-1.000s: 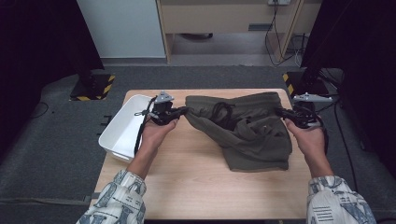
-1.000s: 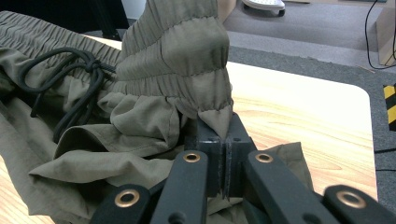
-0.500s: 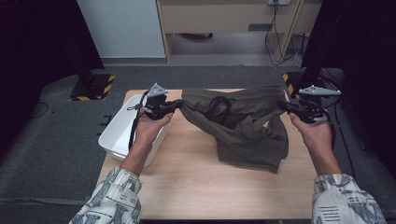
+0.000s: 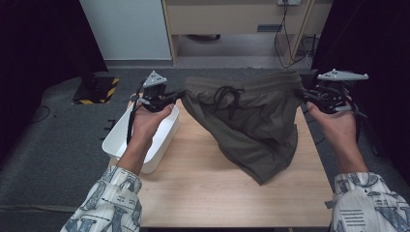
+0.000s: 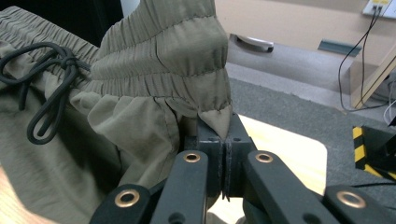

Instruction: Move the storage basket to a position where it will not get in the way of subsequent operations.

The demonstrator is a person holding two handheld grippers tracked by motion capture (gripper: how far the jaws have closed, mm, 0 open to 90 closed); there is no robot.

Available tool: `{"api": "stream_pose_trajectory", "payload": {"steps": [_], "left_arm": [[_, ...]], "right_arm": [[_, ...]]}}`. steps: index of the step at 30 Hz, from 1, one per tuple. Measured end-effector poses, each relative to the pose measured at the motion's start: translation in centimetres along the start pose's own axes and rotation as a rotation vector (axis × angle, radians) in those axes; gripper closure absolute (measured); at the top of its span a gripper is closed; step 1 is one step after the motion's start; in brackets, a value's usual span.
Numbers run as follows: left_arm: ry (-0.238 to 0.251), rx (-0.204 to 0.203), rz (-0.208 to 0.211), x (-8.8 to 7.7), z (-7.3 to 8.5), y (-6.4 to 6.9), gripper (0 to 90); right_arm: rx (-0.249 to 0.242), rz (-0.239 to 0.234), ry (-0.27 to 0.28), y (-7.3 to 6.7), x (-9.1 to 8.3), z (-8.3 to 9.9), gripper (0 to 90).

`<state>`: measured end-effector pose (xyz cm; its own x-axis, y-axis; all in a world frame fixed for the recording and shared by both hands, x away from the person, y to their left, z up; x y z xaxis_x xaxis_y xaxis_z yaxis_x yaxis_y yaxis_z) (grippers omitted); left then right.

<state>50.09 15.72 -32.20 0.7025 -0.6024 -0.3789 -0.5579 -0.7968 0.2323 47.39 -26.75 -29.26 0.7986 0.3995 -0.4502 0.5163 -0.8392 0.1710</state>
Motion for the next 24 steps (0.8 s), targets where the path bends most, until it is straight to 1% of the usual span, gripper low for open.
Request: {"api": "stream_pose_trajectory", "payload": {"steps": [2, 4, 6, 7, 9, 10, 12, 16, 20, 22, 24], "left_arm": [[-0.001, -0.003, 0.0, 0.3, -0.2, -0.1, 88.8], [-0.011, -0.009, 0.0, 0.8, 0.0, -0.3, 88.9], [-0.02, -0.009, -0.006, 1.3, 0.2, -0.4, 88.8], [-0.025, -0.006, -0.006, 1.6, 0.4, -0.4, 88.8], [-0.032, -0.01, 0.0, 2.1, 0.6, -0.4, 88.8], [-0.036, -0.009, -0.006, 2.4, 0.8, -0.5, 88.8], [-0.044, -0.017, 0.0, 2.9, 1.1, -0.7, 88.8], [-0.068, -0.023, -0.007, 4.3, 1.6, -1.3, 88.8], [-0.073, -0.029, -0.009, 5.0, 1.5, -1.5, 88.8], [-0.078, -0.029, -0.012, 5.3, 1.4, -1.6, 88.8], [-0.078, -0.04, -0.014, 5.6, 1.2, -1.7, 88.8]], "right_arm": [[0.01, -0.005, 0.006, 0.3, 0.2, -0.1, 88.9], [0.01, -0.009, -0.005, 0.4, 0.9, 0.3, 88.9], [0.015, -0.012, -0.023, 0.5, 1.8, 1.0, 88.9], [0.027, -0.011, -0.029, 0.6, 2.3, 1.5, 88.9], [0.033, -0.014, -0.035, 0.8, 2.9, 2.1, 88.9], [0.041, -0.014, -0.038, 1.0, 3.3, 2.4, 88.9], [0.055, -0.017, -0.051, 1.4, 4.1, 3.2, 88.9], [0.075, -0.017, -0.069, 2.2, 5.3, 4.2, 88.9], [0.1, -0.021, -0.056, 2.9, 5.9, 4.4, 88.8], [0.102, -0.02, -0.049, 3.0, 5.9, 4.1, 88.9], [0.102, -0.015, -0.042, 3.3, 5.8, 3.9, 88.9]]}}
Point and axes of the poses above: each handheld gripper's, and its own axes: x roughly forward along the jaws, z roughly out of its underside, y roughly to its right, the point moved 4 cm from there along x, roughly forward along the jaws, and after that the axes turned 11 degrees about -x, right-handed, at the moved point
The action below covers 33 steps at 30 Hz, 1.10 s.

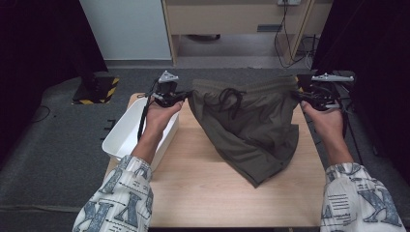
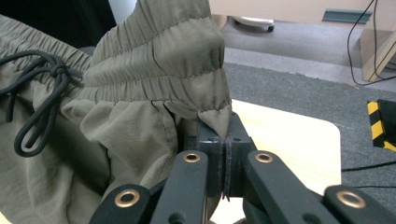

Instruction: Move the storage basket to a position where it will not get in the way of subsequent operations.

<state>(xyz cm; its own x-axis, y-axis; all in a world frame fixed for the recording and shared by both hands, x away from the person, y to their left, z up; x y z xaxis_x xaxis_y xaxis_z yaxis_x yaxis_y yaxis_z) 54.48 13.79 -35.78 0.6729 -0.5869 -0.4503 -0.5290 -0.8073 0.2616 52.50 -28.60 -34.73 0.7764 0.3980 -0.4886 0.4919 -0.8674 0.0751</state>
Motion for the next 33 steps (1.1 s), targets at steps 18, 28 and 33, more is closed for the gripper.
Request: {"api": "stream_pose_trajectory", "payload": {"steps": [18, 28, 33], "left_arm": [[-0.054, 0.008, -0.029, 2.4, 0.6, -0.2, 88.8], [-0.048, 0.007, -0.023, 2.3, 0.5, -0.3, 88.8], [-0.055, -0.005, -0.027, 3.0, 0.4, -1.1, 88.8]], "right_arm": [[0.046, -0.003, -0.038, 1.2, 2.9, 2.4, 88.8], [0.046, 0.002, -0.045, 1.1, 3.3, 2.8, 88.8], [0.043, 0.008, -0.059, 1.6, 4.0, 2.7, 88.8]]}}
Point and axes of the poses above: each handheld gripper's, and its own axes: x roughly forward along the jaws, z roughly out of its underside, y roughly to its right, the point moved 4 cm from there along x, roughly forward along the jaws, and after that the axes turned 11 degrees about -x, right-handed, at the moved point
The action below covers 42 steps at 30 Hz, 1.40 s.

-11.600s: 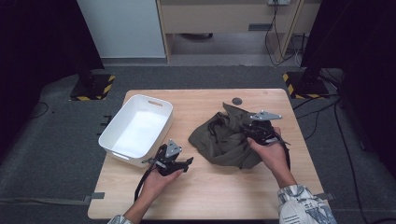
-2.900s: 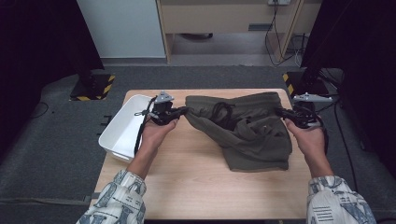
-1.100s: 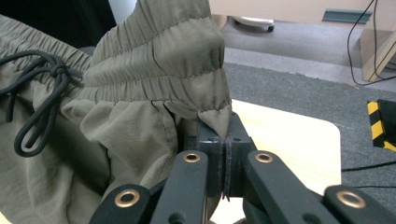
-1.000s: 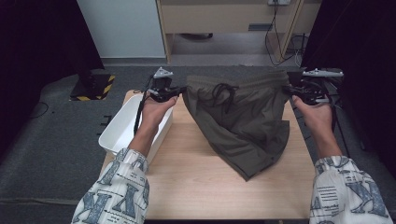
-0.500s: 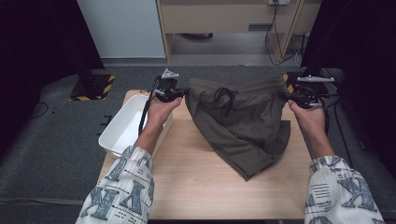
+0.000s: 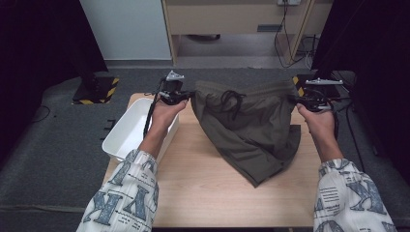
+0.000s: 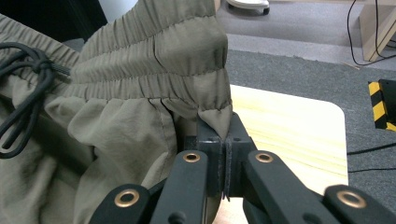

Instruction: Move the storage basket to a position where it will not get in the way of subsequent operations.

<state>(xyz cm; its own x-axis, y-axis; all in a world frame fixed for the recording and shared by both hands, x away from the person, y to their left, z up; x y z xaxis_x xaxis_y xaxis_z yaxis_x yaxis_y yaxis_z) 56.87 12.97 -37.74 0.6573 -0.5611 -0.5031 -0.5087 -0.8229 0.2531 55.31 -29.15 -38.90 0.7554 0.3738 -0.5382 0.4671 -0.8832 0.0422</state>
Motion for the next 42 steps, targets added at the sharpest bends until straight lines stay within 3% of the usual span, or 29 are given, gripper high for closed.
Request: {"api": "stream_pose_trajectory", "payload": {"steps": [6, 11, 12, 13, 14, 17, 26, 29, 32, 38, 42], "left_arm": [[-0.041, -0.007, -0.016, 1.6, -0.9, -1.0, 88.8], [-0.06, -0.02, -0.052, 3.1, -1.1, -1.8, 88.1], [-0.06, -0.04, -0.066, 3.4, -1.0, -2.1, 84.0], [-0.064, -0.059, -0.091, 3.7, -0.8, -2.4, 71.0], [-0.057, -0.051, -0.11, 3.7, -0.8, -2.5, 64.8], [-0.023, -0.052, -0.116, 3.1, -0.6, -2.5, 55.0], [-0.007, -0.014, -0.052, 0.2, 2.5, 0.4, 49.2], [0.005, -0.002, -0.031, -1.0, 4.5, 1.6, 48.4], [0.016, -0.001, -0.001, -1.9, 6.6, 2.6, 47.1], [0.009, 0.026, 0.055, -2.5, 10.7, 4.3, 45.8], [-0.001, 0.035, 0.075, -2.8, 13.5, 4.9, 45.5]], "right_arm": [[0.002, 0.0, -0.032, 0.6, 2.2, -0.5, 88.8], [0.035, 0.006, -0.052, 1.1, 4.5, -0.8, 87.8], [0.042, 0.012, -0.06, 1.1, 5.0, -0.8, 78.9], [0.052, 0.027, -0.054, 1.1, 5.6, -0.9, 64.5], [0.078, 0.026, -0.052, 1.0, 6.2, -0.9, 55.7], [0.055, 0.059, -0.075, 0.4, 6.6, -0.9, 37.3], [-0.003, -0.022, -0.096, -2.5, 4.3, 1.3, 35.6], [-0.027, -0.036, -0.096, -3.8, 3.2, 2.4, 35.3], [-0.047, -0.079, -0.089, -5.7, 1.9, 3.8, 35.1], [-0.093, -0.14, -0.069, -8.3, 0.6, 6.4, 45.0], [-0.076, -0.173, -0.044, -9.2, 0.2, 8.0, 52.2]]}}
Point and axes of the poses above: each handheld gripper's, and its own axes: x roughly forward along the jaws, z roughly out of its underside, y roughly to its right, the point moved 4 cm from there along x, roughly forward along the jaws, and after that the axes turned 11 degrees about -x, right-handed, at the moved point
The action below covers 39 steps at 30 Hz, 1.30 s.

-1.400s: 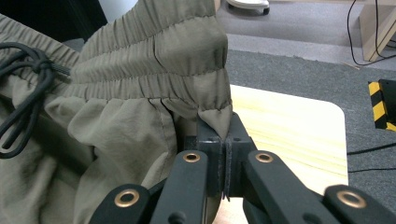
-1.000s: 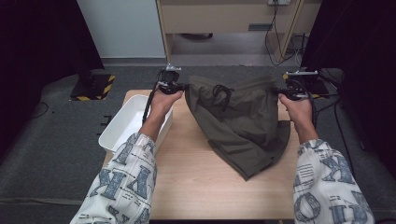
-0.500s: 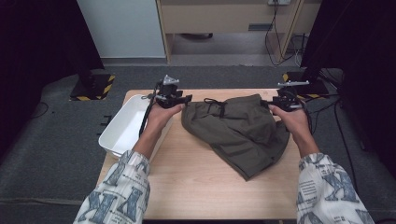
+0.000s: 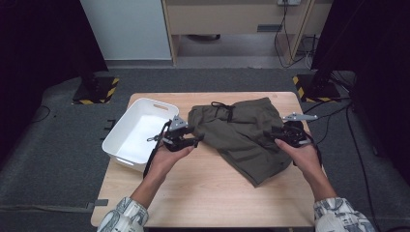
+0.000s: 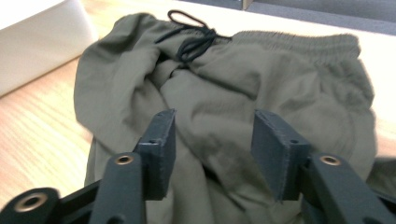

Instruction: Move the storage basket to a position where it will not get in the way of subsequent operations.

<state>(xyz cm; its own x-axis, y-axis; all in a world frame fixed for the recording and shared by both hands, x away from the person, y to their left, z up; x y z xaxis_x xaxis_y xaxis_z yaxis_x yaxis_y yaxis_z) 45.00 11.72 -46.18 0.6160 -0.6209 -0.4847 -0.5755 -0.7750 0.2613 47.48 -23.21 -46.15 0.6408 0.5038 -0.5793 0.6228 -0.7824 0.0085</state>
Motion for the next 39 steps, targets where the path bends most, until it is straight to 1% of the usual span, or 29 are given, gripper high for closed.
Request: {"api": "stream_pose_trajectory", "payload": {"steps": [2, 5, 7, 8, 9, 11, 12, 14, 16, 19, 21, 22, 23, 24, 25, 26, 27, 29, 30, 31, 32, 34, 35, 36, 37, 38, 39], "left_arm": [[0.005, -0.01, 0.002, -0.1, 1.1, 0.0, 45.5], [0.014, -0.004, -0.01, -0.2, 2.6, 0.0, 45.1], [0.022, -0.018, -0.008, -0.3, 3.5, -0.2, 45.0], [0.014, -0.024, -0.006, -0.3, 4.1, -0.2, 45.2], [0.001, -0.013, -0.003, -0.4, 4.5, -0.1, 45.3], [-0.008, 0.015, -0.013, -0.6, 5.1, 0.0, 45.3], [-0.008, 0.021, -0.016, -0.7, 5.3, 0.1, 45.3], [-0.002, 0.013, -0.021, -0.9, 5.6, 0.1, 45.5], [-0.003, 0.001, -0.02, -0.9, 5.9, 0.2, 45.6], [-0.018, 0.011, -0.023, -0.7, 6.4, 0.5, 45.8], [-0.026, 0.011, -0.017, -0.5, 6.8, 0.7, 45.8], [-0.031, 0.014, -0.016, -0.3, 6.9, 0.8, 45.8], [-0.032, 0.015, -0.015, -0.3, 6.9, 0.8, 45.5], [-0.033, 0.013, -0.014, -0.2, 7.0, 0.8, 45.3], [-0.034, 0.012, -0.013, -0.2, 7.0, 0.8, 45.2], [-0.036, 0.012, -0.013, -0.1, 7.1, 0.8, 45.1], [-0.039, 0.013, -0.014, -0.1, 7.1, 0.8, 44.6], [-0.035, 0.009, -0.012, -0.1, 7.1, 0.8, 44.4], [-0.034, 0.008, -0.013, -0.2, 7.1, 0.8, 44.4], [-0.033, 0.006, -0.011, -0.2, 7.0, 0.7, 44.4], [-0.033, 0.004, -0.009, -0.2, 7.0, 0.8, 44.4], [-0.036, 0.01, -0.007, -0.1, 7.1, 0.8, 44.4], [-0.036, 0.009, -0.006, -0.1, 7.1, 0.9, 44.4], [-0.037, 0.009, -0.006, -0.1, 7.1, 0.9, 44.4], [-0.037, 0.008, -0.004, -0.1, 7.2, 1.0, 44.4], [-0.04, 0.012, -0.001, -0.1, 7.2, 1.0, 44.4], [-0.04, 0.01, 0.001, -0.1, 7.2, 1.1, 44.6]], "right_arm": [[0.002, -0.008, 0.005, -0.3, 0.2, 0.7, 54.8], [-0.002, -0.016, 0.008, -1.0, 0.6, 1.7, 60.0], [-0.007, -0.021, 0.014, -1.5, 0.8, 2.2, 64.8], [-0.009, -0.029, 0.012, -1.8, 0.9, 2.4, 66.5], [-0.025, -0.034, 0.009, -2.2, 1.0, 2.6, 68.9], [-0.027, -0.049, 0.018, -2.8, 1.0, 2.9, 72.6], [-0.025, -0.057, 0.027, -3.2, 1.0, 3.0, 74.1], [-0.041, -0.064, 0.03, -3.9, 1.1, 3.2, 77.9], [-0.046, -0.083, 0.03, -4.5, 1.2, 3.5, 80.1], [-0.067, -0.088, 0.024, -5.1, 1.3, 4.1, 81.6], [-0.082, -0.087, 0.013, -5.3, 1.3, 4.5, 79.7], [-0.087, -0.079, 0.009, -5.3, 1.3, 4.7, 76.9], [-0.097, -0.07, 0.008, -5.3, 1.3, 4.9, 71.5], [-0.098, -0.065, 0.006, -5.2, 1.2, 5.1, 68.2], [-0.095, -0.062, 0.009, -5.2, 1.2, 5.2, 62.7], [-0.096, -0.053, -0.001, -5.1, 1.3, 5.4, 57.3], [-0.1, -0.035, -0.005, -5.1, 1.3, 5.6, 53.0], [-0.095, -0.018, -0.015, -4.8, 1.3, 6.0, 44.9], [-0.083, -0.026, -0.021, -4.8, 1.3, 6.1, 45.1], [-0.075, -0.033, -0.021, -4.8, 1.3, 6.2, 48.4], [-0.082, -0.034, -0.02, -4.8, 1.3, 6.3, 51.0], [-0.09, -0.039, -0.047, -5.0, 1.6, 6.5, 62.4], [-0.092, -0.035, -0.061, -5.1, 1.8, 6.6, 65.7], [-0.099, -0.039, -0.071, -5.1, 2.0, 6.6, 71.8], [-0.095, -0.046, -0.083, -5.3, 2.2, 6.7, 77.9], [-0.099, -0.051, -0.091, -5.4, 2.3, 6.7, 82.3], [-0.093, -0.069, -0.101, -5.6, 2.4, 6.7, 85.1]]}}
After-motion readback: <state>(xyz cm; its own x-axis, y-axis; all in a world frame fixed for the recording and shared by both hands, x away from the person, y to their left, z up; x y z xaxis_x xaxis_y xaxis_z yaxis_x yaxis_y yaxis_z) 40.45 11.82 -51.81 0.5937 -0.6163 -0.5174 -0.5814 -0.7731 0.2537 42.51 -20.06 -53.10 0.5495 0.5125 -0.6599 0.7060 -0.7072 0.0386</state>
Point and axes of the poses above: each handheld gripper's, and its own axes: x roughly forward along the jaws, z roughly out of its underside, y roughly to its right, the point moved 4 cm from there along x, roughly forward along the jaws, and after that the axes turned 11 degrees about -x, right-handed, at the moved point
